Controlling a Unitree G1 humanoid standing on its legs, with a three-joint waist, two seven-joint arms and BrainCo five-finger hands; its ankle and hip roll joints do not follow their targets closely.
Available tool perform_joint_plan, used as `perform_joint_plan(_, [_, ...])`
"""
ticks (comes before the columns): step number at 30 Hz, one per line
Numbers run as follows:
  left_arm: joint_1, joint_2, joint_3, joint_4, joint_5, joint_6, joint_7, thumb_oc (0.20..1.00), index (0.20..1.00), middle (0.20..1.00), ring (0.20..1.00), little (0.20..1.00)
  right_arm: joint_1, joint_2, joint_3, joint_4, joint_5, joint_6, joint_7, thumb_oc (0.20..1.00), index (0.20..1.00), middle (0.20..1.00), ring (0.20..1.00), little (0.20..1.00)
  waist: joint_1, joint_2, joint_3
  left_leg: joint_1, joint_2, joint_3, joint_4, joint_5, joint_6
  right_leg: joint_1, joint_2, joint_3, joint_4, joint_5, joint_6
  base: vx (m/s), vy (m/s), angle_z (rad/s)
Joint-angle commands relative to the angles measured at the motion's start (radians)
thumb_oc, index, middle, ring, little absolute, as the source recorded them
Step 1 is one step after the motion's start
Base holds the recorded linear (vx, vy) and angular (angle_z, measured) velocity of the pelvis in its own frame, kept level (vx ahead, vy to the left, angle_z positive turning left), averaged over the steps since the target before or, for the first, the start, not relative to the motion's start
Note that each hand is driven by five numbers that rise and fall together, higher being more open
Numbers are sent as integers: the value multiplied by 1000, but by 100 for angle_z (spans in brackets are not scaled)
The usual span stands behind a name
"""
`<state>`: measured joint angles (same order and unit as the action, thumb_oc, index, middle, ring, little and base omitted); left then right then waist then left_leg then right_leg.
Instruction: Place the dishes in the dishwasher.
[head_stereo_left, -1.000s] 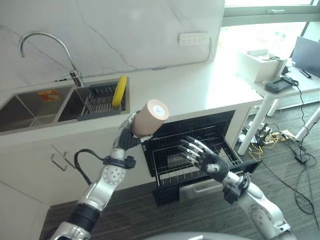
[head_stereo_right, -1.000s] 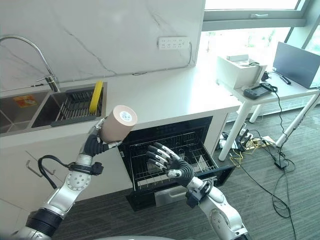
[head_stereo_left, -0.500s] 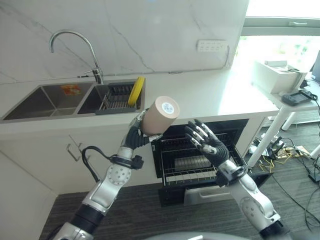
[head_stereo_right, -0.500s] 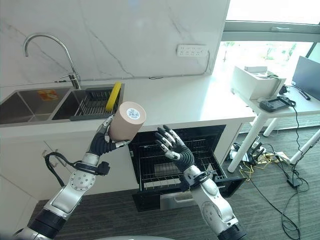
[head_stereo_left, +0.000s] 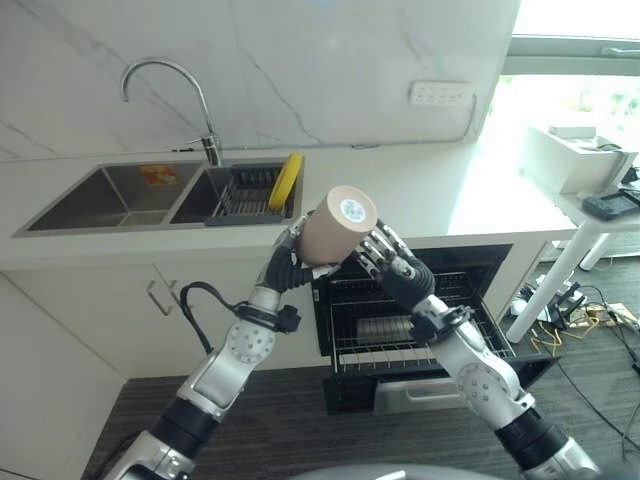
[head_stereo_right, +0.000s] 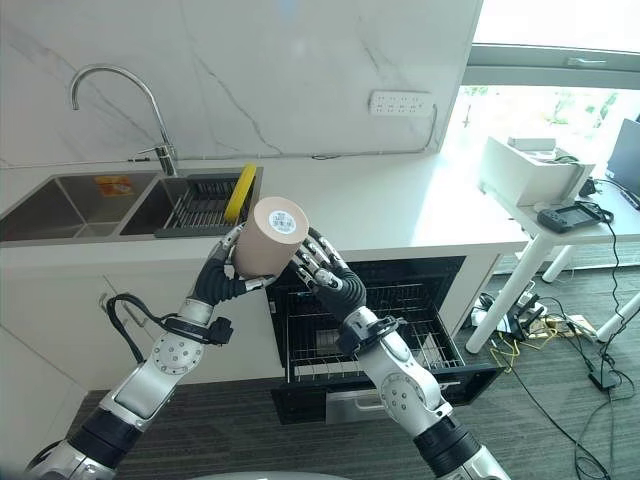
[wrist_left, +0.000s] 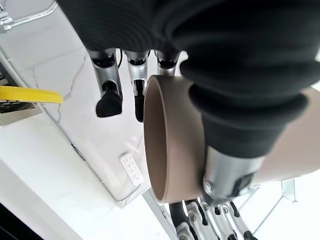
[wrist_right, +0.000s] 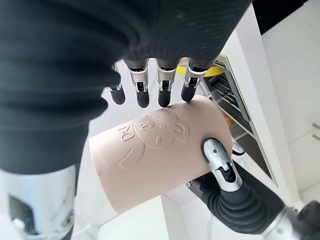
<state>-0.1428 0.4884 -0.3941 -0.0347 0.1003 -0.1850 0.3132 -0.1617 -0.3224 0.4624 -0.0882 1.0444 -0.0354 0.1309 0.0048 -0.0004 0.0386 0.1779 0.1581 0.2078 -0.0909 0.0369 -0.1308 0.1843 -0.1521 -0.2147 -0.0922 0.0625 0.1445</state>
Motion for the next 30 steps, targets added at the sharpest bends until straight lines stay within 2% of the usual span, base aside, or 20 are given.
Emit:
perform_joint_plan(1, [-171, 18, -39, 5, 43, -22, 18, 200, 200, 200, 200, 200, -102, 43, 11, -51, 53, -14, 6, 1000, 1000, 1000, 1000, 1000, 13, -11, 3, 19, 55, -22, 4, -52, -6, -11, -102, -55, 19, -30, 91, 2, 5, 8])
perform_joint_plan(9, [-242, 19, -88, 8, 97, 9, 11, 200, 200, 200, 200, 200, -161, 66, 44, -25, 25, -25, -47, 1000, 1000, 1000, 1000, 1000, 16, -10, -4, 16, 52, -25, 4, -52, -6, -10, -103, -56, 18, -30, 92, 0, 1, 1])
perform_joint_plan(18, [-299, 31, -115, -46, 100, 91, -76, 200, 200, 200, 200, 200, -235, 48, 66, -7, -157, 6, -132, 1000, 1000, 1000, 1000, 1000, 16, -7, -7, 18, 50, -28, 4, -53, -2, -11, -101, -50, 17, -31, 91, 0, 0, 0])
perform_joint_plan(24, [-314, 22, -144, -20, 101, 77, -71, 200, 200, 200, 200, 200, -276, 39, 86, 9, -252, 22, -168, 1000, 1000, 1000, 1000, 1000, 18, -8, -6, 18, 51, -28, 4, -53, -3, -10, -100, -46, 17, -33, 90, 0, 0, 0])
perform_joint_plan(30, [-350, 0, -193, 5, 98, 81, -51, 200, 200, 200, 200, 200, -347, 48, 118, 36, -339, 30, -252, 1000, 1000, 1000, 1000, 1000, 18, -10, -6, 21, 49, -31, 4, -56, -3, -7, -98, -40, 18, -36, 88, 0, 0, 0])
